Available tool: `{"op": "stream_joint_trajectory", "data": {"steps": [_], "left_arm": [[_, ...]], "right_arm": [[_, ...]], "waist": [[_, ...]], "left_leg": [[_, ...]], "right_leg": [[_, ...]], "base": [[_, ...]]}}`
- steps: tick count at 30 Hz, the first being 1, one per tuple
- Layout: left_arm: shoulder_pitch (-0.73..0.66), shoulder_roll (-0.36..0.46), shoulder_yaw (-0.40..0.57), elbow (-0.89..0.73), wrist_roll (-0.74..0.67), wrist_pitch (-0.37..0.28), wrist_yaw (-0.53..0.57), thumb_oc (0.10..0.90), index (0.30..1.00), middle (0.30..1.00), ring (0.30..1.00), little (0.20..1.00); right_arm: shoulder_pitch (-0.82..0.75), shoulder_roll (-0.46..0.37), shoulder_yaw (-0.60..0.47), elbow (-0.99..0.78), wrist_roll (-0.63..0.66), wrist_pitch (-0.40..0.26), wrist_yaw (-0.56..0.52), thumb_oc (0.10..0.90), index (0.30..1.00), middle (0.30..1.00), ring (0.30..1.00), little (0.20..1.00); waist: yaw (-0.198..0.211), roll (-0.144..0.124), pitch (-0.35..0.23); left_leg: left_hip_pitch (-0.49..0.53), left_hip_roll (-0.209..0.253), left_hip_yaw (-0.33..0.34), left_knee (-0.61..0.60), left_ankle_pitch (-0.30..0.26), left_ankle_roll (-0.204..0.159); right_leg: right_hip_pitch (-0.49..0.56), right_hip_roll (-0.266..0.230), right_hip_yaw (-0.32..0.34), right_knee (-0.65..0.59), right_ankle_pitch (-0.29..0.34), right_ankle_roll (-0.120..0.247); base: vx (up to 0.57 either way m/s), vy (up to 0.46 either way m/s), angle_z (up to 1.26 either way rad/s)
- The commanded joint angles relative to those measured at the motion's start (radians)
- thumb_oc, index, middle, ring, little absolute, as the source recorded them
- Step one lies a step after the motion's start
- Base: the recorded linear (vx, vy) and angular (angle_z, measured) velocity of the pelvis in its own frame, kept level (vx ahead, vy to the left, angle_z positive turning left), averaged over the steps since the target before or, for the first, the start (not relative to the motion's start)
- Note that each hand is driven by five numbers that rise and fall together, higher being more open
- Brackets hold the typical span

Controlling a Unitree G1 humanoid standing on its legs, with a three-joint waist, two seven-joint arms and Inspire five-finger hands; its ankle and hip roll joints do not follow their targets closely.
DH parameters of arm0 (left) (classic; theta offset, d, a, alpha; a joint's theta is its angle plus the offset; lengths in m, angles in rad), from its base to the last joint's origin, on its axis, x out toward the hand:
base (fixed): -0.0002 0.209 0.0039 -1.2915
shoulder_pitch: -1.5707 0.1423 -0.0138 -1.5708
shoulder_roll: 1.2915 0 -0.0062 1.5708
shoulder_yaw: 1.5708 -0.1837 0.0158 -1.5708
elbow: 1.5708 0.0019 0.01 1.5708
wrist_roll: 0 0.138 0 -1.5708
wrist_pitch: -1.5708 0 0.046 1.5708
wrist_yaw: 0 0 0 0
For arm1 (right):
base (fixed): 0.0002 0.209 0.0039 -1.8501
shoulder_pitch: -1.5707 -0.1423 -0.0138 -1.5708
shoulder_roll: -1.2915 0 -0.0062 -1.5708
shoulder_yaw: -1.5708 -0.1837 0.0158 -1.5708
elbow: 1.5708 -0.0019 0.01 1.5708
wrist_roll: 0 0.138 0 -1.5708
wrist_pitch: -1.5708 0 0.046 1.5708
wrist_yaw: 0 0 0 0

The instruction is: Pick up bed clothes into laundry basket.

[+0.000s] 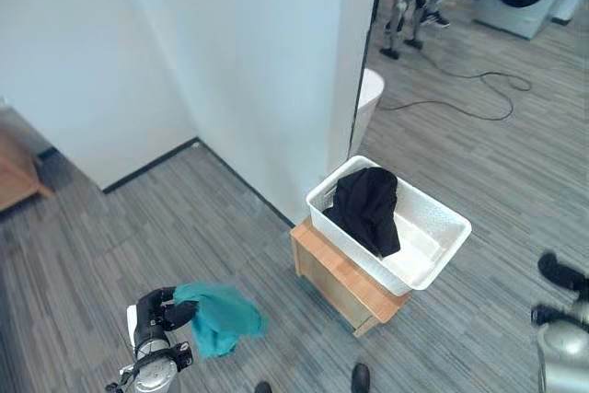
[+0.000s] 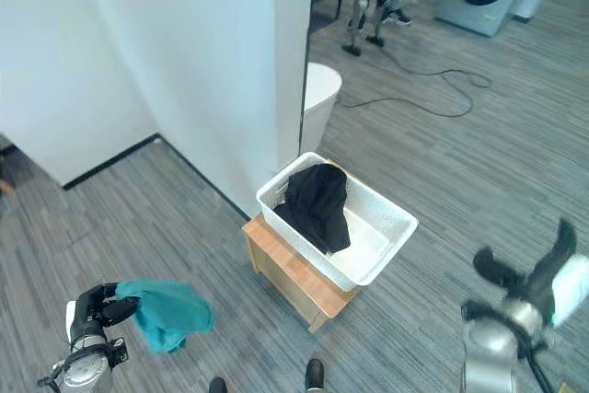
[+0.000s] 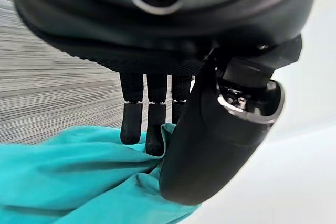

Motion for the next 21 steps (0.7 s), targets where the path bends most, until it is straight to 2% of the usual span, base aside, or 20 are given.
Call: {"op": "stream_joint_trajectory", "data": {"steps": [1,6,9,11,13,18,21], "left_arm": [[-0.098,0.212,0.147,-0.193,0.075,-0.147,0.087,0.400,0.300,0.300,0.300,0.300],[-0.285,0.388,0.156,-0.250,0.089,-0.190,0.139,0.400,0.300,0.300,0.300,0.300],[-0.389,0.471,0.104,-0.259,0.060,-0.207,0.109,0.400,0.300,0.300,0.300,0.300],[-0.470,0.495,0.046,-0.268,0.028,-0.213,0.074,0.400,0.300,0.300,0.300,0.300],[-0.578,0.511,-0.045,-0.251,-0.020,-0.221,0.034,0.400,0.300,0.300,0.300,0.300],[-0.868,0.462,-0.294,-0.171,-0.120,-0.217,-0.037,0.400,0.300,0.300,0.300,0.300],[-1.001,0.431,-0.387,-0.124,-0.161,-0.212,-0.055,0.400,0.300,0.300,0.300,0.300]], "right_arm": [[-0.003,-0.045,-0.006,0.142,0.027,-0.031,-0.076,0.800,0.900,0.900,0.900,0.900],[-0.009,-0.059,0.042,0.393,0.135,-0.045,-0.043,0.800,0.900,0.900,0.900,0.900],[-0.035,-0.072,0.103,0.529,0.170,-0.046,0.013,0.800,0.900,0.900,0.900,0.900],[-0.035,-0.060,0.151,0.583,0.177,-0.045,0.056,0.800,0.900,0.900,0.900,0.900],[-0.061,-0.053,0.190,0.652,0.198,-0.047,0.091,0.800,0.900,0.900,0.900,0.900],[-0.109,-0.011,0.316,0.793,0.222,-0.051,0.170,0.800,0.900,0.900,0.900,0.900],[-0.123,0.004,0.363,0.844,0.223,-0.047,0.196,0.800,0.900,0.900,0.900,0.900]], "waist": [[-0.023,-0.083,-0.048],[-0.053,-0.061,-0.049],[-0.068,-0.047,-0.044],[-0.086,-0.034,-0.045],[-0.099,-0.025,-0.043],[-0.141,0.003,-0.036],[-0.164,0.019,-0.036]], "left_leg": [[0.060,-0.051,-0.036,-0.001,-0.082,-0.009],[0.070,-0.052,-0.021,-0.001,-0.081,-0.015],[0.070,-0.054,-0.008,-0.001,-0.077,-0.017],[0.071,-0.057,0.000,-0.001,-0.075,-0.018],[0.071,-0.058,0.005,-0.001,-0.074,-0.019],[0.073,-0.061,0.015,-0.001,-0.069,-0.020],[0.072,-0.060,0.024,-0.001,-0.066,-0.022]], "right_leg": [[0.115,-0.030,-0.046,-0.056,-0.059,0.041],[0.120,-0.035,-0.040,-0.057,-0.056,0.048],[0.114,-0.038,-0.034,-0.057,-0.050,0.052],[0.111,-0.040,-0.029,-0.057,-0.046,0.054],[0.109,-0.042,-0.025,-0.057,-0.046,0.055],[0.104,-0.045,-0.014,-0.057,-0.042,0.056],[0.097,-0.045,-0.005,-0.057,-0.039,0.059]], "base": [[-0.01,0.001,-0.28],[-0.01,-0.004,-0.10],[-0.02,-0.002,-0.11],[-0.01,-0.014,-0.14],[0.00,-0.006,0.02],[0.00,-0.002,0.01],[0.00,-0.012,-0.07]]}}
